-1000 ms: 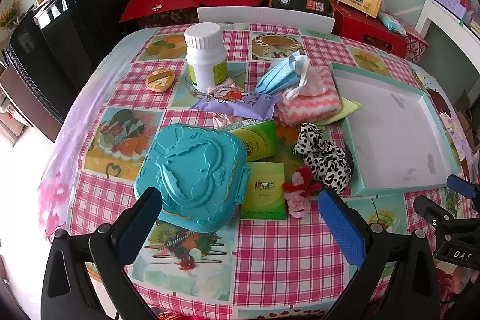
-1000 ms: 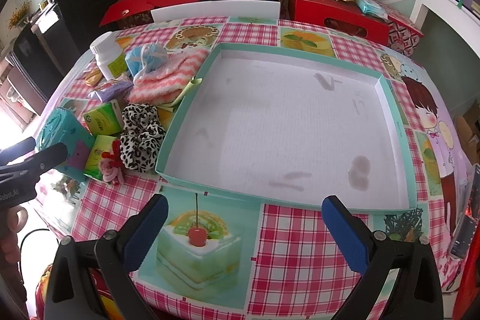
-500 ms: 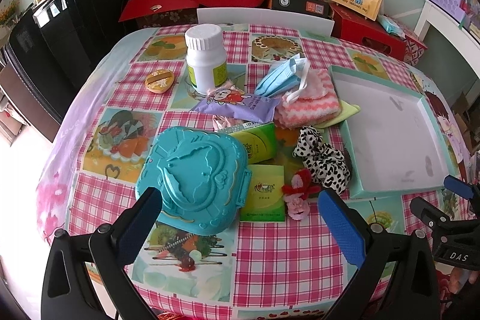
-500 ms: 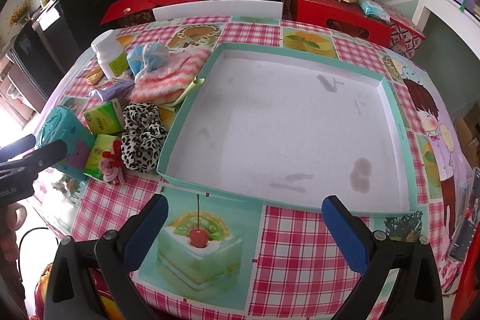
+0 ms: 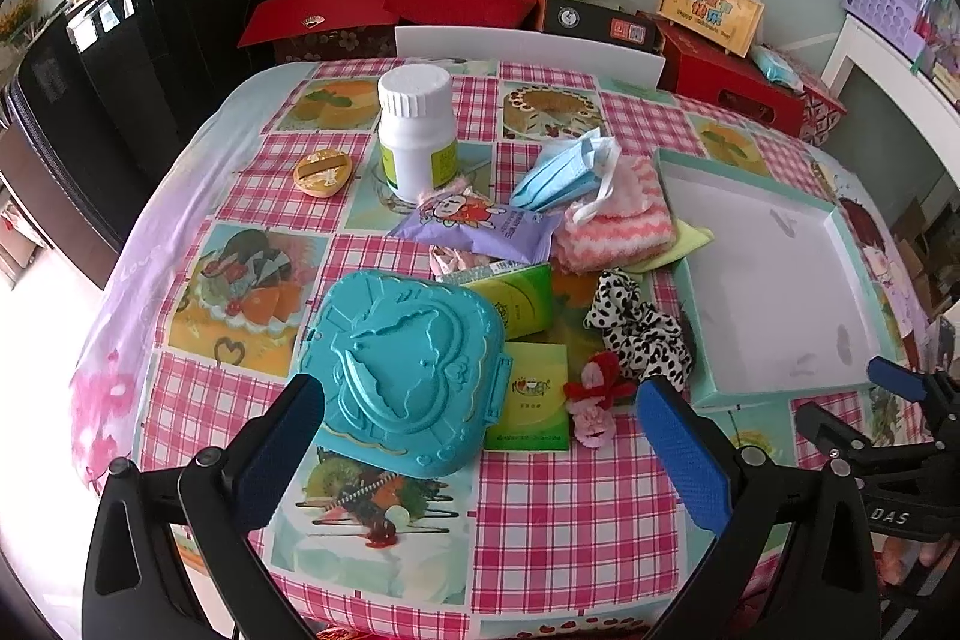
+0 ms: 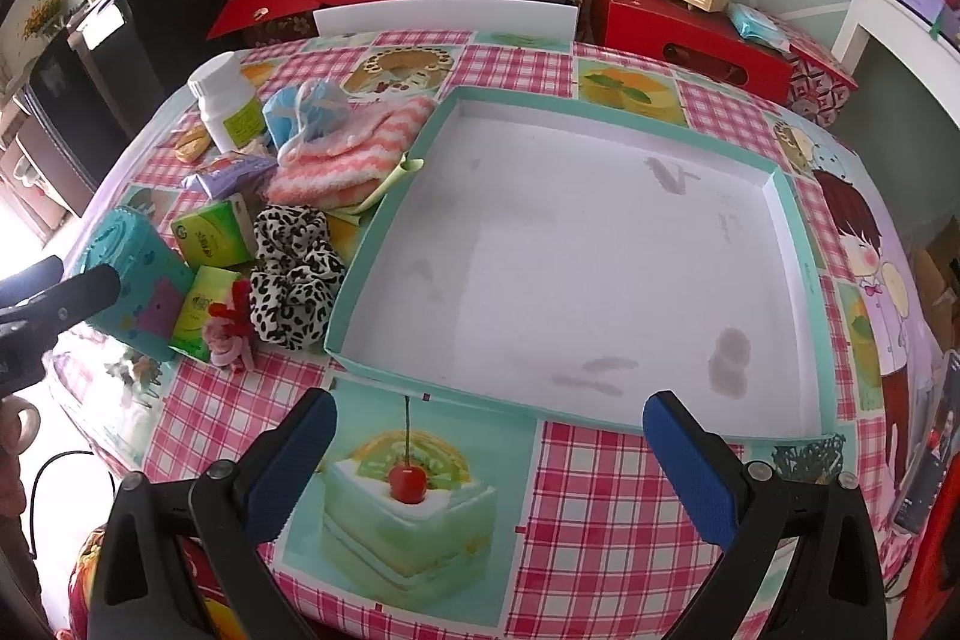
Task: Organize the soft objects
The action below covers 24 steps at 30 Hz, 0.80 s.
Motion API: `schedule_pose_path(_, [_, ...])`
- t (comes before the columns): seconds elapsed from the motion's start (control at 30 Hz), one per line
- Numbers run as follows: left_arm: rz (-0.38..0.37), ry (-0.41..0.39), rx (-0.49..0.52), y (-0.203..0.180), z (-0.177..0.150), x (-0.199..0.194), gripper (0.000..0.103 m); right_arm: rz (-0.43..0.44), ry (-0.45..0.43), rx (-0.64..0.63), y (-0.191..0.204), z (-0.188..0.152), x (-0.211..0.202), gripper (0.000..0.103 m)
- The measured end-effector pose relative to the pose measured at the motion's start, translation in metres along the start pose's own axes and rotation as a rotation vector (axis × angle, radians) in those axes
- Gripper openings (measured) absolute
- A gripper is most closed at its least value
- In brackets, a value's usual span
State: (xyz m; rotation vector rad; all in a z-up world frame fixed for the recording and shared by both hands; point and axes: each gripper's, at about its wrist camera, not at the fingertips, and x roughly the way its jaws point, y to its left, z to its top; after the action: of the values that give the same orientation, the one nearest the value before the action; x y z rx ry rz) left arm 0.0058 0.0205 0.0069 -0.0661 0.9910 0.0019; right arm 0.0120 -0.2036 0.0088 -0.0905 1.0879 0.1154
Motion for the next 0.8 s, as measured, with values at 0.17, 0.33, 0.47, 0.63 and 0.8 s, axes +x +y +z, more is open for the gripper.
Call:
schedule_pose_path(0.17, [-0.014,-0.031,-0.020,0.012,0.011,-0.014,0.103,0.009,-0.022,-0.011,0.006,0.012,-0.004,0.103])
schedule_pose_path(0.33, [-0.030,-0.055,-0.042,0.028,0.025,-0.022,0.103,0.015,-0.050,-0.031,0.016,0.028,-0.010,0.103])
schedule_pose_path(0.47, [-0.014,-0.089,-0.066,0.048,0.042,-0.026,0.103,0.016,-0.071,-0.048,0.023,0.040,-0.014,0.103])
schedule_pose_path(0.63, [-0.006,-0.114,-0.104,0.078,0.062,-0.024,0.103,0.019,-0.085,-0.064,0.031,0.054,-0.014,0.103])
schedule_pose_path(0.8, [0.032,-0.122,-0.137,0.109,0.078,-0.012,0.103,0.041,-0.080,-0.084,0.038,0.063,-0.004,0.103])
